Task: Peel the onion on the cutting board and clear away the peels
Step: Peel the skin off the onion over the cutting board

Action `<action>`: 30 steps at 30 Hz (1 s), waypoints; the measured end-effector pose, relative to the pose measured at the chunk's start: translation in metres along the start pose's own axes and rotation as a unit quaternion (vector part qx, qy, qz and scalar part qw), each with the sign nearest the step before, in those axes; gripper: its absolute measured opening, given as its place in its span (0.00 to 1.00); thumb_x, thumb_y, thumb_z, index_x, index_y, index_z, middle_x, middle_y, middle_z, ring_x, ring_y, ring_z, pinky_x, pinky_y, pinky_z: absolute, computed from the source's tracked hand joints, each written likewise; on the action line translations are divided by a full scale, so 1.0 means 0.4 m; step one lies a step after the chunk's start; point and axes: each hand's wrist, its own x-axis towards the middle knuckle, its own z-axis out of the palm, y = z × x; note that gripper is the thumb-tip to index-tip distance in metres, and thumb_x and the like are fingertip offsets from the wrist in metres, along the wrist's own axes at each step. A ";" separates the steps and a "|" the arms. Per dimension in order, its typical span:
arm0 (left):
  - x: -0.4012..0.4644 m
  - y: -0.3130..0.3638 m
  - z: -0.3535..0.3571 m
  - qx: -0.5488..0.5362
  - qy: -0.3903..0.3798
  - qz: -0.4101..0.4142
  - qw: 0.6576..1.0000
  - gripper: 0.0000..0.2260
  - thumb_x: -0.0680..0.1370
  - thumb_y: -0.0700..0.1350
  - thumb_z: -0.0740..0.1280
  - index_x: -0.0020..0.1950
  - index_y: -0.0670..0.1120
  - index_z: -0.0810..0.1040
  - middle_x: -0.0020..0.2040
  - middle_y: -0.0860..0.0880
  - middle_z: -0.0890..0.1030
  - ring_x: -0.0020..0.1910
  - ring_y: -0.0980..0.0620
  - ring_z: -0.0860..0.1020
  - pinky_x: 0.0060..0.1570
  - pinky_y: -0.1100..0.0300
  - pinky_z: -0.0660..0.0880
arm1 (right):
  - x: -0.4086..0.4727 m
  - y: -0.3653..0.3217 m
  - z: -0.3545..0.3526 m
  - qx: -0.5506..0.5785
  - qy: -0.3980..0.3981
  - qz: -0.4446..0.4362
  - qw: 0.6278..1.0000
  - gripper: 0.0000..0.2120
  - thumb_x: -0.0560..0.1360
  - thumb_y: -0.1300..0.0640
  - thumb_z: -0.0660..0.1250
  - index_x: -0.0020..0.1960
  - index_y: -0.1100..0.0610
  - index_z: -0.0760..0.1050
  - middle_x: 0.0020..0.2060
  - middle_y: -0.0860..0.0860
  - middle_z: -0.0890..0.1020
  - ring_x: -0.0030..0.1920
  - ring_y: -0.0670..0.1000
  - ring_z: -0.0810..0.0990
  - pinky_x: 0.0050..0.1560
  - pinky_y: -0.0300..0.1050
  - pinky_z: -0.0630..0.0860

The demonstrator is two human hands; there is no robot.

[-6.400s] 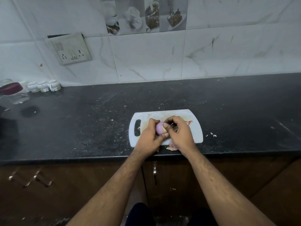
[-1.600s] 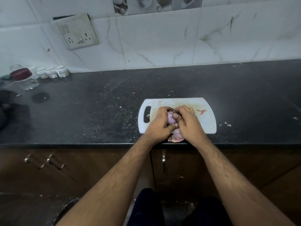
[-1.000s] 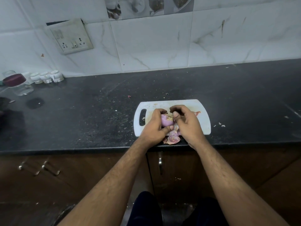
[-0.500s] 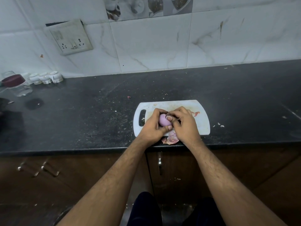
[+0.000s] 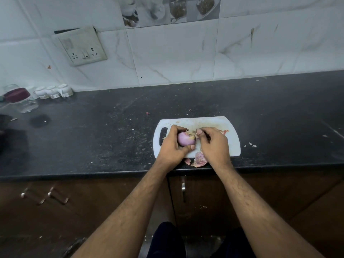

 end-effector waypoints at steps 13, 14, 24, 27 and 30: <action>-0.002 0.003 0.011 0.011 0.019 0.023 0.999 0.22 0.72 0.36 0.78 0.60 0.47 0.73 0.56 0.52 0.79 0.55 0.56 0.81 0.56 0.61 0.80 | -0.017 -0.010 -0.008 0.033 -0.046 -0.024 0.998 0.06 0.76 0.57 0.74 0.53 0.53 0.86 0.44 0.43 0.85 0.47 0.41 0.83 0.50 0.34 0.78; -0.002 0.003 0.010 0.011 0.017 0.024 1.000 0.22 0.72 0.35 0.78 0.60 0.47 0.73 0.56 0.52 0.79 0.56 0.55 0.81 0.57 0.61 0.80 | -0.016 -0.012 -0.009 0.040 -0.045 -0.019 0.998 0.07 0.76 0.58 0.74 0.53 0.53 0.86 0.44 0.43 0.86 0.47 0.41 0.83 0.49 0.34 0.78; 0.000 -0.001 0.009 0.012 0.001 0.028 1.000 0.22 0.72 0.34 0.78 0.60 0.47 0.72 0.58 0.51 0.78 0.57 0.55 0.79 0.57 0.63 0.78 | -0.018 -0.022 -0.012 0.036 -0.049 -0.004 0.998 0.06 0.75 0.60 0.73 0.51 0.54 0.86 0.42 0.44 0.85 0.44 0.40 0.83 0.47 0.33 0.79; 0.000 -0.002 0.011 0.016 0.002 0.032 0.999 0.22 0.72 0.35 0.78 0.60 0.48 0.73 0.58 0.53 0.78 0.58 0.56 0.79 0.58 0.62 0.78 | -0.021 -0.022 -0.007 -0.004 -0.050 -0.015 0.999 0.06 0.75 0.61 0.72 0.51 0.56 0.85 0.43 0.46 0.84 0.45 0.44 0.82 0.48 0.37 0.79; 0.000 0.000 0.012 0.015 0.005 0.027 0.999 0.22 0.72 0.35 0.79 0.59 0.48 0.72 0.57 0.53 0.78 0.56 0.61 0.79 0.56 0.65 0.77 | -0.023 -0.025 -0.002 -0.039 -0.048 -0.015 0.998 0.06 0.75 0.60 0.71 0.52 0.56 0.83 0.44 0.48 0.83 0.45 0.46 0.80 0.48 0.38 0.77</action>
